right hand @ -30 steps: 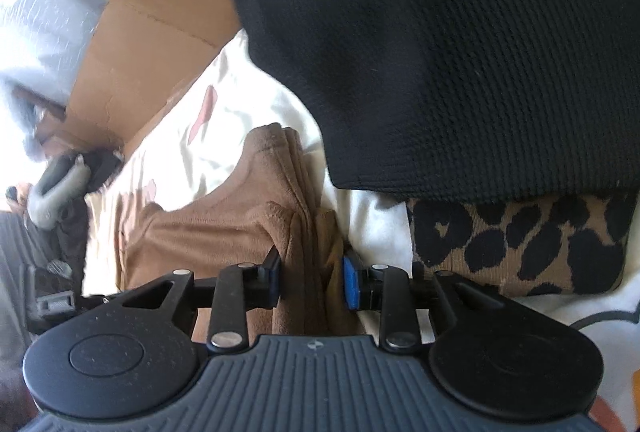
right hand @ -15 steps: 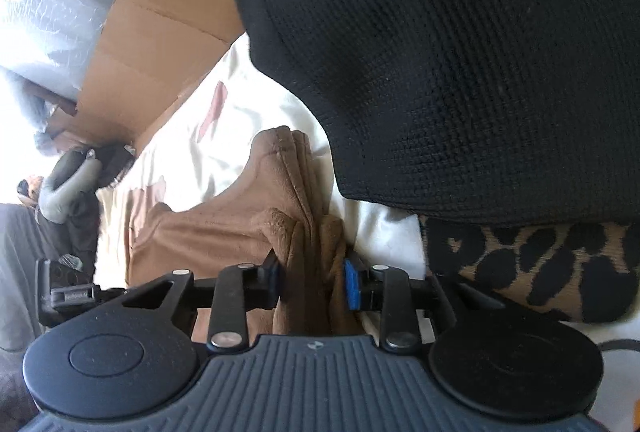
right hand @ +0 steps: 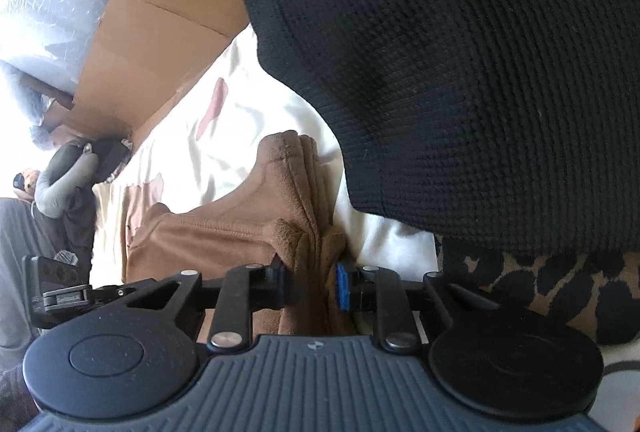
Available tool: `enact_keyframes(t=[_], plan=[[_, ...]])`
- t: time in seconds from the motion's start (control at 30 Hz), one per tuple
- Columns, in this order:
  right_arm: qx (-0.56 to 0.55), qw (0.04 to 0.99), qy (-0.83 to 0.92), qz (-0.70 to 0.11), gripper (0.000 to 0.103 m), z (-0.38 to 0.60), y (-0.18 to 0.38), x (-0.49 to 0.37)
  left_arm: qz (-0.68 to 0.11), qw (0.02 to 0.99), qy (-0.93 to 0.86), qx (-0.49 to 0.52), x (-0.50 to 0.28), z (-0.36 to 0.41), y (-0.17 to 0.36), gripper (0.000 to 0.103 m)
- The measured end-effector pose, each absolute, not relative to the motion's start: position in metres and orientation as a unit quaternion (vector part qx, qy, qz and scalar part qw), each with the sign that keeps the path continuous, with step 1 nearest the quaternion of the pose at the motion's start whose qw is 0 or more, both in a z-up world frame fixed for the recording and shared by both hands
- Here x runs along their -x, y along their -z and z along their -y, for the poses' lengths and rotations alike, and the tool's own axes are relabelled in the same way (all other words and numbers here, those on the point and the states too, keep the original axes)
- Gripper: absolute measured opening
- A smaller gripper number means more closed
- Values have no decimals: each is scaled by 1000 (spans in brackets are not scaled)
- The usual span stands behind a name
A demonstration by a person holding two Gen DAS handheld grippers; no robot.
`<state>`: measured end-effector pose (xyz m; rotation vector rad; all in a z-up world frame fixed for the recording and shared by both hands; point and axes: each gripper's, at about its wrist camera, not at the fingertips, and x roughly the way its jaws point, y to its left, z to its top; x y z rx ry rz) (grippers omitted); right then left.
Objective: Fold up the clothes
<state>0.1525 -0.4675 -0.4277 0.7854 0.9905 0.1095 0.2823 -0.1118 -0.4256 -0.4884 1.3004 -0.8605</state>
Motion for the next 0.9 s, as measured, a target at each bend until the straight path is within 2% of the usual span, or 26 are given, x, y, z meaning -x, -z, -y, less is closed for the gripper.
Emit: enact_keyframes(t=[0.07, 0.13, 0.17, 0.2, 0.3, 0.37, 0.9], plan=[[-365, 807, -53, -462, 29, 468, 428, -150, -578, 688, 394, 194, -279, 116, 422, 48], [-367, 807, -54, -459, 28, 469, 429, -149, -578, 690, 393, 190, -278, 115, 421, 44], [-368, 807, -55, -458, 22, 468, 429, -150, -580, 689, 386, 198, -279, 113, 423, 36], [-368, 808, -56, -456, 22, 467, 428, -150, -583, 689, 378, 207, -280, 111, 426, 25], [-362, 815, -54, -449, 18, 461, 423, -150, -587, 685, 370, 223, -283, 104, 431, 13], [-363, 820, -55, -439, 16, 461, 417, -147, -582, 686, 375, 223, -281, 102, 426, 10], [-333, 846, -29, -415, 14, 448, 369, -124, -564, 737, 344, 142, -259, 118, 371, 9]])
